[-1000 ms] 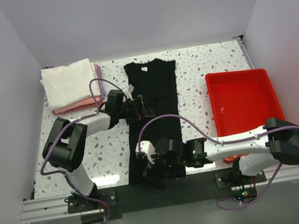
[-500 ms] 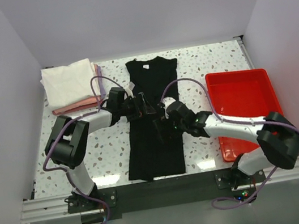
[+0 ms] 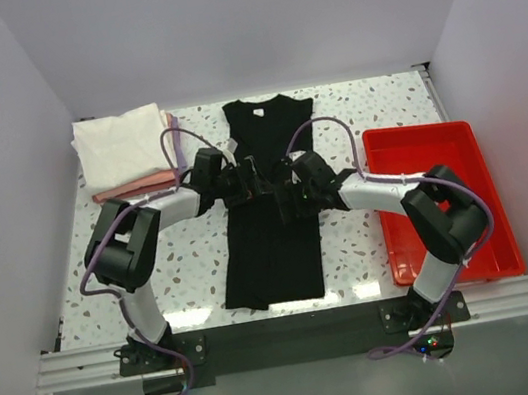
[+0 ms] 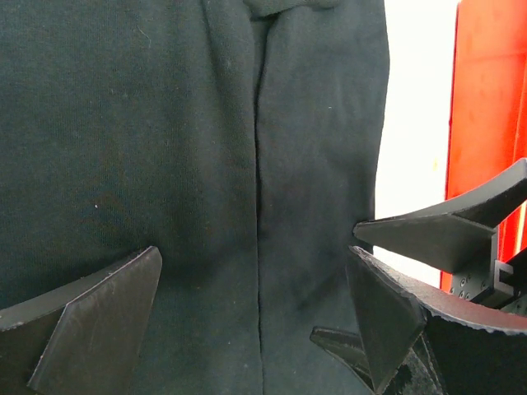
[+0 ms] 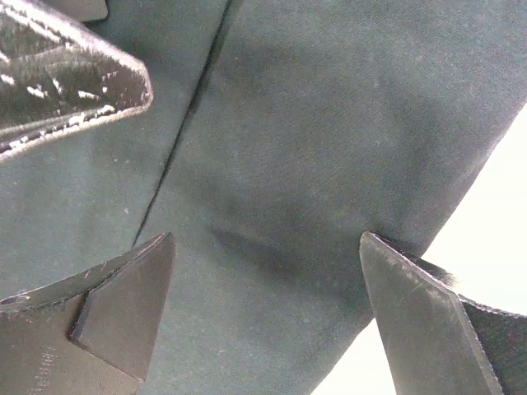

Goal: Fold and stack the t-shirts
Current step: Fold the tshirt

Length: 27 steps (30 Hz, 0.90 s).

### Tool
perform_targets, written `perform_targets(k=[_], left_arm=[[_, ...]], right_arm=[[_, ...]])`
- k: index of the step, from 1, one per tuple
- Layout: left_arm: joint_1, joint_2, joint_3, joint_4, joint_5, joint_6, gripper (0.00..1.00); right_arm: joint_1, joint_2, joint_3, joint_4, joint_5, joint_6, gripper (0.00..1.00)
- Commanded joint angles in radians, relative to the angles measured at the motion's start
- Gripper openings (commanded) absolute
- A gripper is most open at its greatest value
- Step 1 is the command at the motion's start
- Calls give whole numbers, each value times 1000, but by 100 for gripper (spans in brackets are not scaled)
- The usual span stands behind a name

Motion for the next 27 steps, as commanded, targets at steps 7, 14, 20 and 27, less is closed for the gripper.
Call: perform_targets(k=[7, 14, 20, 27], left_arm=[[6, 11, 67, -93, -47, 25, 100], [-13, -382, -161, -148, -141, 23, 100], [-62, -684, -363, -438, -347, -49, 100], [-132, -1012, -623, -562, -242, -187, 88]], right_arm=[[-78, 34, 72, -101, -77, -67, 99], [-76, -187, 50, -136, -151, -107, 99], [-76, -322, -19, -226, -168, -76, 99], [-78, -474, -198, -208, -172, 2, 99]])
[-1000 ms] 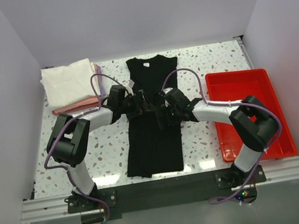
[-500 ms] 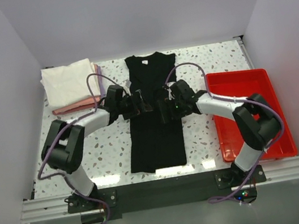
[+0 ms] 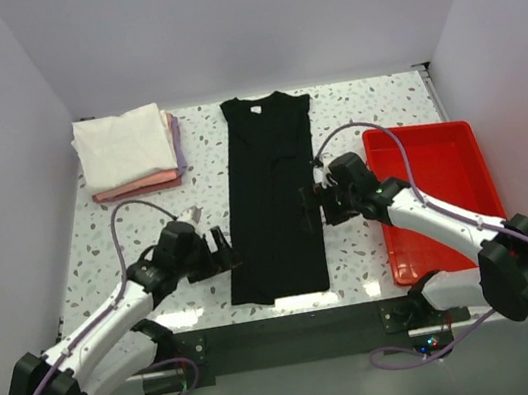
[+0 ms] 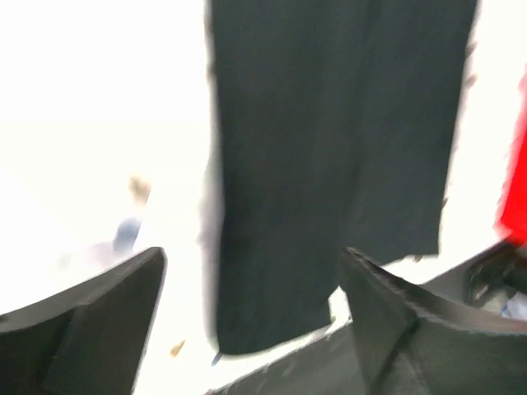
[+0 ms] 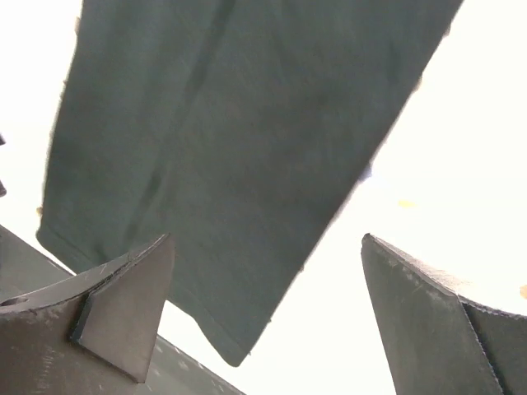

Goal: Fold and stack the t-shirts
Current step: Fold the tshirt

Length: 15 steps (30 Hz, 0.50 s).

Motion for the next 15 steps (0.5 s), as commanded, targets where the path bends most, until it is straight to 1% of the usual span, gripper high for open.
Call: perform_targets(k=[1, 2, 3, 5, 9, 12, 15], left_arm=[[-39, -131, -84, -113, 68, -81, 83], [-40, -147, -122, -121, 99, -92, 79], [-43, -161, -136, -122, 128, -92, 72], [-48, -182, -155, -158, 142, -93, 67], [-63, -179, -185, -130, 161, -113, 50], [-77, -162, -202, -121, 168, -119, 46], [-77, -143, -213, -95, 175, -118, 45]], right_arm=[[-2, -62, -63, -18, -9, 34, 99], [0, -62, -68, -26, 4, 37, 99], [-1, -59, -66, -33, 0, 37, 99], [0, -68, -74, -23, -11, 41, 99], [-1, -100, -114, -1, -26, 58, 99], [0, -115, -127, -18, -37, 55, 99], [0, -118, -146, -18, -51, 52, 99]])
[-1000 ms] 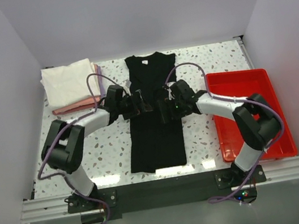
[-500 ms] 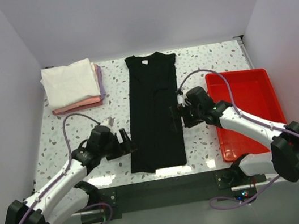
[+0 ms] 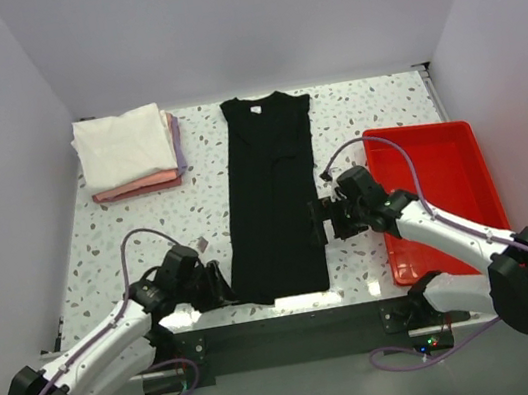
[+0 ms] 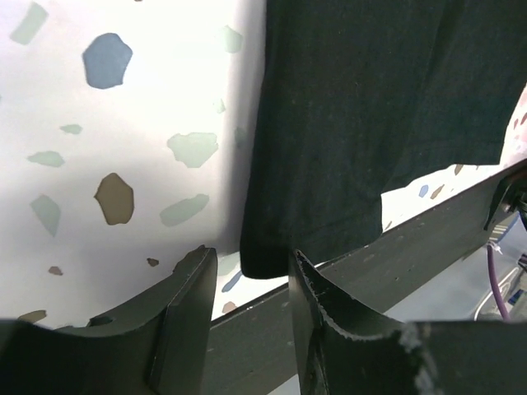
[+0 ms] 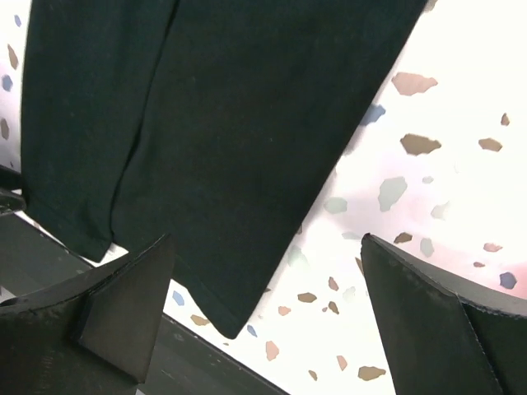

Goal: Fold and stack the t-shirts
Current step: Fold the tshirt

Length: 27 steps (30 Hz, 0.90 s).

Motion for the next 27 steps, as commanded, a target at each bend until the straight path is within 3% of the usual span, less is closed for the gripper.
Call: perform_targets(k=[1, 4, 10, 15, 21, 27], left_arm=[[-7, 31, -21, 33, 30, -16, 45], [-5, 56, -37, 75, 29, -14, 43], [-7, 118, -40, 121, -3, 8, 29], [-7, 142, -67, 166, 20, 7, 0], [-7, 47, -78, 109, 9, -25, 0], [-14, -32, -89, 79, 24, -71, 0]], right_arm=[[0, -19, -25, 12, -32, 13, 99], [0, -13, -42, 33, -53, 12, 99], [15, -24, -66, 20, -119, 5, 99], [177, -32, -83, -51, 41, 119, 99], [275, -76, -175, -80, 98, 343, 92], [298, -78, -235, 35, 54, 424, 67]])
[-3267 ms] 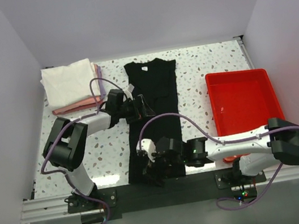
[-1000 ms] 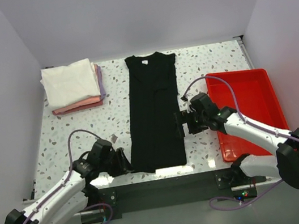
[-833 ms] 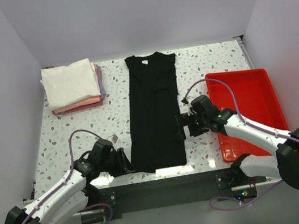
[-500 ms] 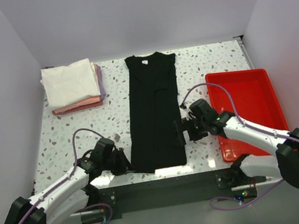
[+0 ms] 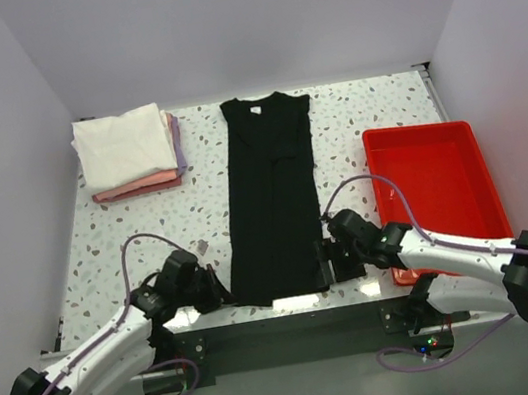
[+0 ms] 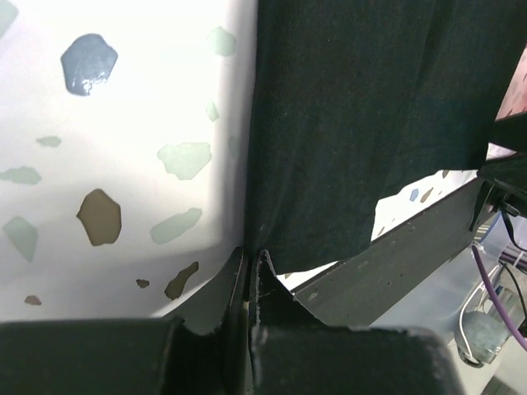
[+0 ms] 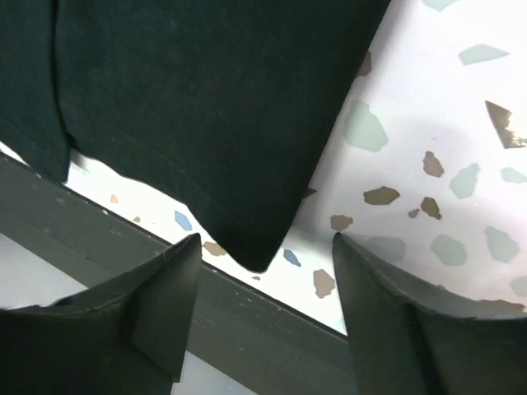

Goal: Fold and stack the t-shirts
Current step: Fold the tshirt

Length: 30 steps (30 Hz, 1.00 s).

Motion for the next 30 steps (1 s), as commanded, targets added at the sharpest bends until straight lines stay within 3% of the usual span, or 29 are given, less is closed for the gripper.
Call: perform_targets(k=[1, 7, 8, 9, 10, 20, 25, 30], left_arm=[[-13, -31, -11, -57, -11, -38, 0], [-24, -77, -13, -68, -15, -76, 0], [-26, -82, -15, -68, -15, -79, 0], [-29, -90, -18, -69, -14, -88, 0], [-30, -93, -16, -66, -11, -94, 0], [-76, -241, 48, -206, -14, -142, 0], [-78, -261, 84, -79, 5, -116, 0], [-78, -125, 169, 65, -40, -32, 0]], right_arm=[[10, 22, -33, 75, -11, 97, 63], [22, 7, -49, 26, -13, 132, 28], [22, -2, -58, 32, -36, 135, 20], [22, -19, -67, 58, -50, 144, 5], [22, -27, -87, 73, -69, 155, 0], [41, -220, -110, 52, -177, 195, 0], [33, -240, -41, -8, -93, 125, 0], [-53, -179, 112, -80, -27, 20, 0]])
